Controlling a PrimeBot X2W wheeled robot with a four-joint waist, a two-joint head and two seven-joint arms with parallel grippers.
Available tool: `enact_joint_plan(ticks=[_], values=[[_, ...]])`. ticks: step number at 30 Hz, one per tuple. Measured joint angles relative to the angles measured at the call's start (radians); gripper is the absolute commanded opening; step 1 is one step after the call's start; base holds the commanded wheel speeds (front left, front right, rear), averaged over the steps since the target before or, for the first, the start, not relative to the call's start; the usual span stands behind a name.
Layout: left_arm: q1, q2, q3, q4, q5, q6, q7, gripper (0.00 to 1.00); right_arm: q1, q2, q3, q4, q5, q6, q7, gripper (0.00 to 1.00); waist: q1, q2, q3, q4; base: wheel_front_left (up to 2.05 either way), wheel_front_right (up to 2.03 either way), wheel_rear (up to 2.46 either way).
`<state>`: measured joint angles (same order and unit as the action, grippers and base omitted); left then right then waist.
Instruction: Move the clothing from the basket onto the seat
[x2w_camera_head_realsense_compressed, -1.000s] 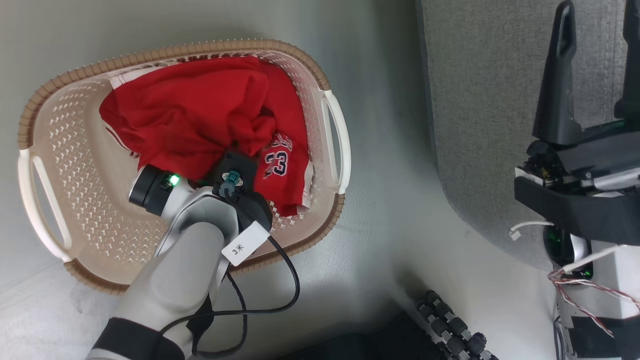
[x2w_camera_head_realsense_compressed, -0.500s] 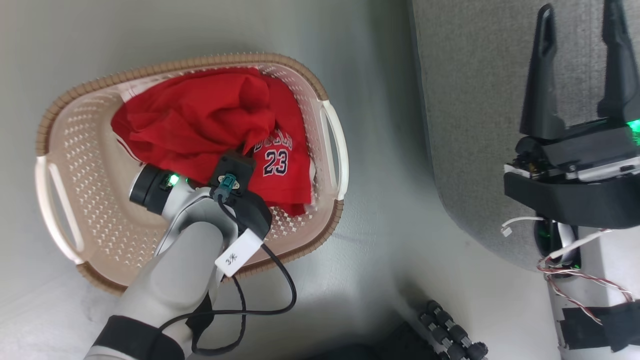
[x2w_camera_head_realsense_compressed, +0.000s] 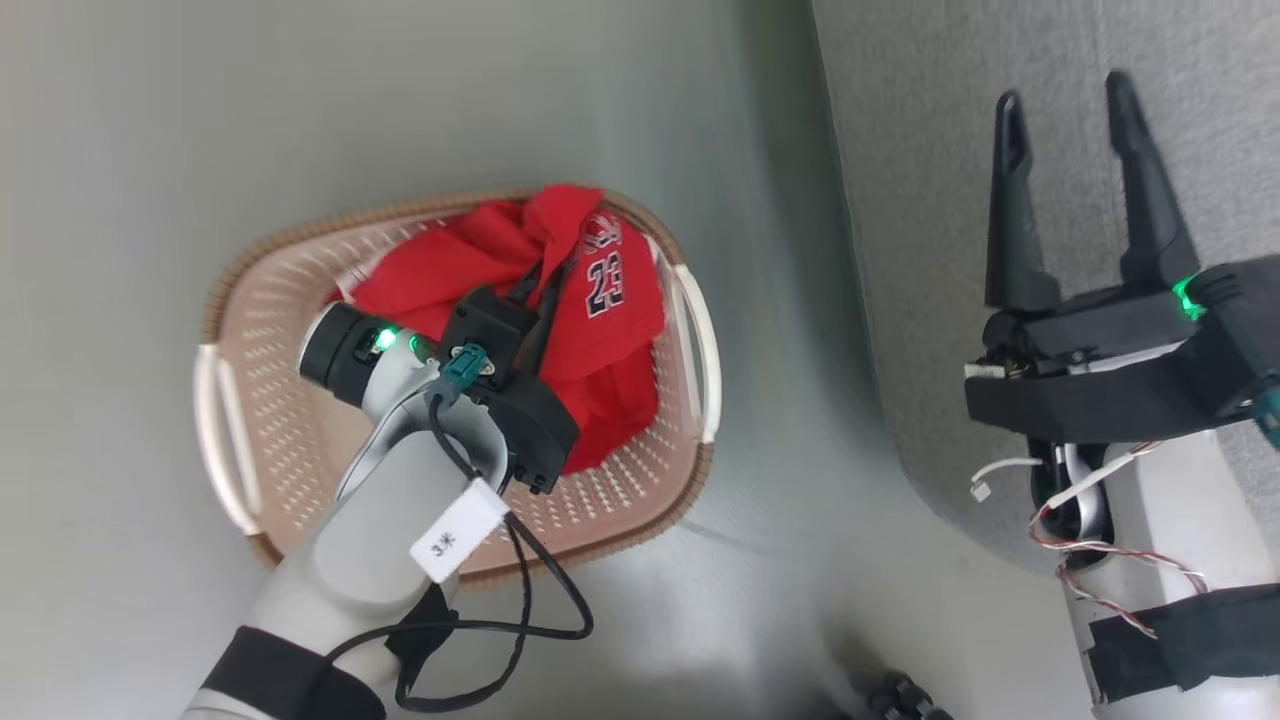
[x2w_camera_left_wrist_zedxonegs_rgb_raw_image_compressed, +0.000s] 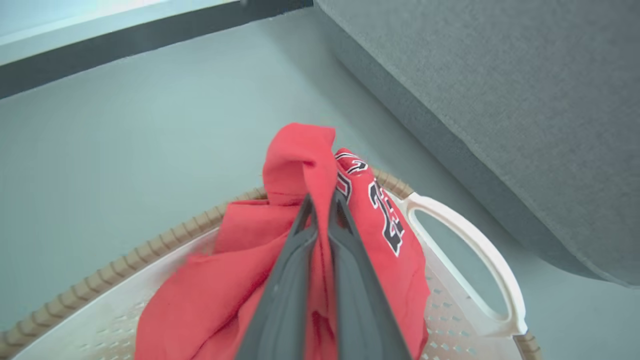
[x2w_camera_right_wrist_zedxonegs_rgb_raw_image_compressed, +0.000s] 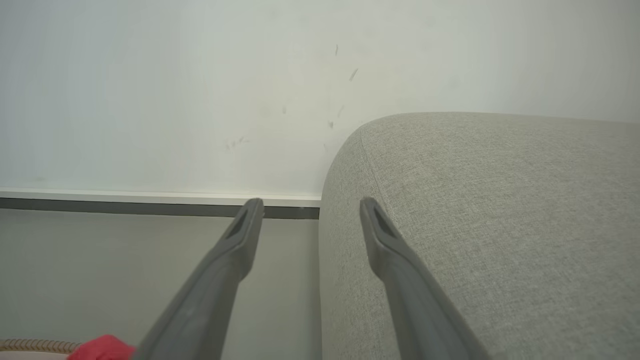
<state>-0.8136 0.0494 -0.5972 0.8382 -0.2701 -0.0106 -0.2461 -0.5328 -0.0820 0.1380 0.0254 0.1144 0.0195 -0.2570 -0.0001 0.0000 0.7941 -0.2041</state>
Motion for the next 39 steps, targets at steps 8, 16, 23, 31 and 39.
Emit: enact_joint_plan(ticks=[8, 16, 23, 31, 39], values=[[0.023, -0.003, 0.017, -0.047, -0.028, -0.035, -0.004, 0.00, 0.036, 0.000, -0.008, 0.068, 0.004, 0.007, 0.000, 1.00, -0.0001, -0.0001, -0.092, 0.040, 0.00, 0.00, 0.00], [0.088, 0.003, 0.058, -0.170, -0.045, -0.051, -0.004, 0.00, 0.086, 0.000, -0.021, 0.128, 0.009, 0.009, 0.000, 1.00, -0.0001, 0.0000, -0.216, 0.088, 0.00, 0.00, 0.00], [0.129, 0.042, 0.088, -0.254, -0.049, -0.060, -0.004, 0.00, 0.106, 0.001, -0.019, 0.175, 0.009, 0.025, 0.000, 1.00, -0.0001, 0.0000, -0.316, 0.115, 0.00, 0.00, 0.00], [0.142, 0.069, 0.115, -0.323, -0.053, -0.061, -0.004, 0.00, 0.129, 0.004, 0.014, 0.224, 0.009, 0.043, 0.000, 1.00, -0.0001, -0.0001, -0.432, 0.133, 0.00, 0.00, 0.00], [0.163, 0.074, 0.120, -0.350, -0.057, -0.069, -0.004, 0.00, 0.148, 0.007, 0.055, 0.274, 0.009, 0.060, 0.000, 1.00, -0.0001, -0.0002, -0.545, 0.143, 0.00, 0.00, 0.00]])
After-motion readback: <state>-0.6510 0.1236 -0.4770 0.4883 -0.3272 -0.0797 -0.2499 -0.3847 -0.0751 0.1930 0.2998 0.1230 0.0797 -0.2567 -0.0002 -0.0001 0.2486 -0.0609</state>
